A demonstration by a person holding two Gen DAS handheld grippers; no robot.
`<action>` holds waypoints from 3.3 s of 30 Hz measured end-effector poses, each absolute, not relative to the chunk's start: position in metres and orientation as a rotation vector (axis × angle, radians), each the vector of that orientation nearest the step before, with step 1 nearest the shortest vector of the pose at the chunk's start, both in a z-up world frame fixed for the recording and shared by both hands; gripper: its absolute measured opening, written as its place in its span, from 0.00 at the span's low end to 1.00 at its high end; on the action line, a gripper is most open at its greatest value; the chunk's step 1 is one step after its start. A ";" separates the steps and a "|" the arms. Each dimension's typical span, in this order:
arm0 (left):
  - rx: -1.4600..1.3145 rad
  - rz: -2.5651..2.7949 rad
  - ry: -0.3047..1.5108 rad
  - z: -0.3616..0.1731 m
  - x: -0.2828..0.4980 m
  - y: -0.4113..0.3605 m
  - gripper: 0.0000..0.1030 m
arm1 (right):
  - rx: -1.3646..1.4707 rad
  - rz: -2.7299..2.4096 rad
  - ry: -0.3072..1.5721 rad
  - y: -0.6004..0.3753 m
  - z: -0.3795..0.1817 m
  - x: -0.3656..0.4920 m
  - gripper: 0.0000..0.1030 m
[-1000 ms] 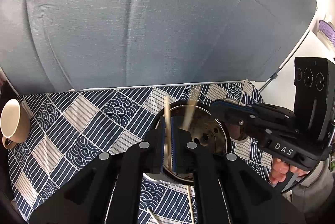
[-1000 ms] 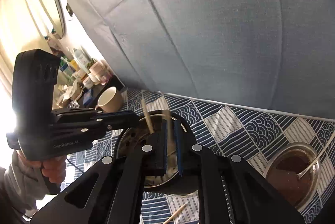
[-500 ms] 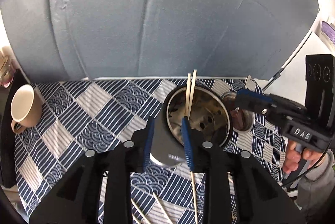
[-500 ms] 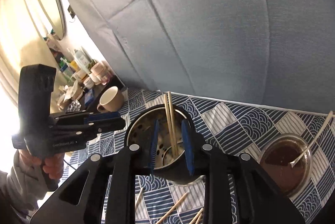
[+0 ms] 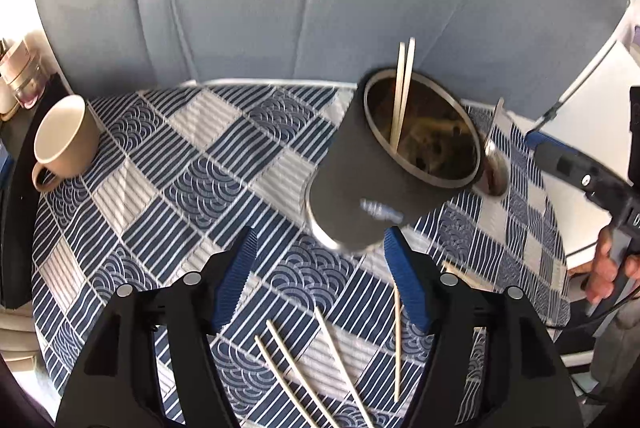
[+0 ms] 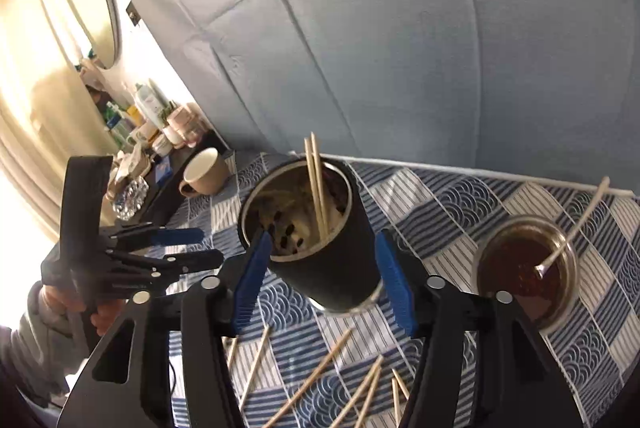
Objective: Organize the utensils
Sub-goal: 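Withdraw both open tools from the holder back toward the loose chopsticks, then close the left tool on a chopstick while the right tool grasps another, then raise the held chopsticks upright and carry both tools over the black holder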
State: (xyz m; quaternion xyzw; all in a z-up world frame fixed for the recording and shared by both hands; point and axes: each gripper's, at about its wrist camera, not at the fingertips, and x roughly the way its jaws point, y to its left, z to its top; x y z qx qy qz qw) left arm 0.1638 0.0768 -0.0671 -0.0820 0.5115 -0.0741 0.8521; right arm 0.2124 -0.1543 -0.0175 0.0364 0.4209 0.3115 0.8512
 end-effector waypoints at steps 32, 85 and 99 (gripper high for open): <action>0.008 -0.141 1.389 -0.174 0.118 0.030 0.69 | -0.154 0.552 1.323 -0.199 -0.154 0.128 0.53; -0.262 -0.191 1.506 -0.179 0.139 0.028 0.04 | -0.036 0.607 1.472 -0.213 -0.154 0.113 0.04; -0.253 -0.219 1.262 -0.067 0.146 0.060 0.04 | 0.026 0.708 1.212 -0.200 -0.056 0.142 0.05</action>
